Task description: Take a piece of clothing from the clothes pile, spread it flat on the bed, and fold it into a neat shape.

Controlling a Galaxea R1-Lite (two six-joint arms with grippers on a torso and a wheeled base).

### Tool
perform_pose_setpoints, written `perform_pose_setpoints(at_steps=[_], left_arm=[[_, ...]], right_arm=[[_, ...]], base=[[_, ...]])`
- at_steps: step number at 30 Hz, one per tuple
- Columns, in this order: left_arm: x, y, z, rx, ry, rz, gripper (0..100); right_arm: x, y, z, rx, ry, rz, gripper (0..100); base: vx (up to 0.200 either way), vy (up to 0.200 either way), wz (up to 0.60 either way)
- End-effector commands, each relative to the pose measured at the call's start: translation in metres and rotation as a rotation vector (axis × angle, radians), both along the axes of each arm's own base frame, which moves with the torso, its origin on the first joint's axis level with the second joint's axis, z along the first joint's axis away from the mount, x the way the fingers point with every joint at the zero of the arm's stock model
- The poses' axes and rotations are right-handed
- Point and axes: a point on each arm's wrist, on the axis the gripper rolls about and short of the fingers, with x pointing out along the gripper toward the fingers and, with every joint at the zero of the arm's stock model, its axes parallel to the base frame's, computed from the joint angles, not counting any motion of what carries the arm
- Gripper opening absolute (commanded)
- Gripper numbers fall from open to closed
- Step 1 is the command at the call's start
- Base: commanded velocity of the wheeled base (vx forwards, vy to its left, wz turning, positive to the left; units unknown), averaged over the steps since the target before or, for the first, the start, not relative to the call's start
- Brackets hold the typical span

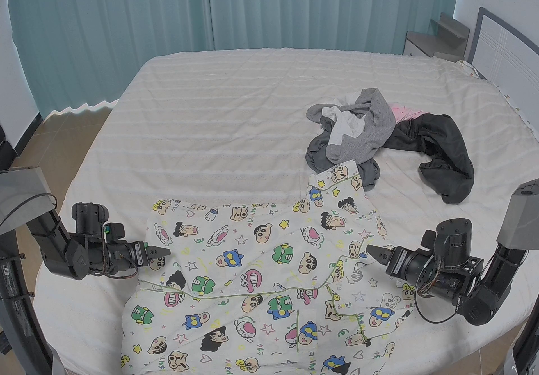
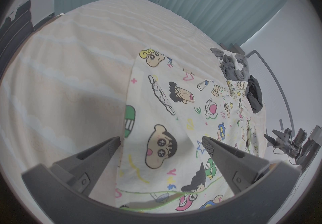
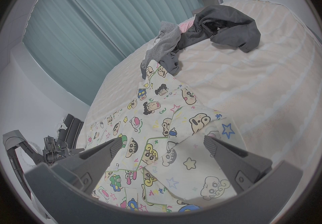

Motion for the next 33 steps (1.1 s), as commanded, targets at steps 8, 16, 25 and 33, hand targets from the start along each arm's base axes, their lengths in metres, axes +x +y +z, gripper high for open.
perform_pose_setpoints(at_steps=[8, 16, 25, 33], left_arm=[[-0.017, 0.000, -0.020, -0.037, 0.045, -0.023, 0], [-0.023, 0.004, -0.016, -0.048, 0.052, 0.004, 0], [-0.023, 0.022, -0.012, -0.024, -0.025, 0.064, 0], [-0.031, 0.024, -0.017, -0.025, 0.003, 0.078, 0]], right_arm=[[0.000, 0.000, 0.000, 0.008, -0.015, -0.001, 100], [0.000, 0.000, 0.000, 0.005, -0.012, 0.001, 100], [0.000, 0.000, 0.000, 0.005, -0.012, 0.001, 100], [0.000, 0.000, 0.000, 0.004, -0.015, -0.006, 100]], base=[[0.000, 0.000, 0.00], [0.000, 0.000, 0.00], [0.000, 0.000, 0.00], [0.000, 0.000, 0.00]])
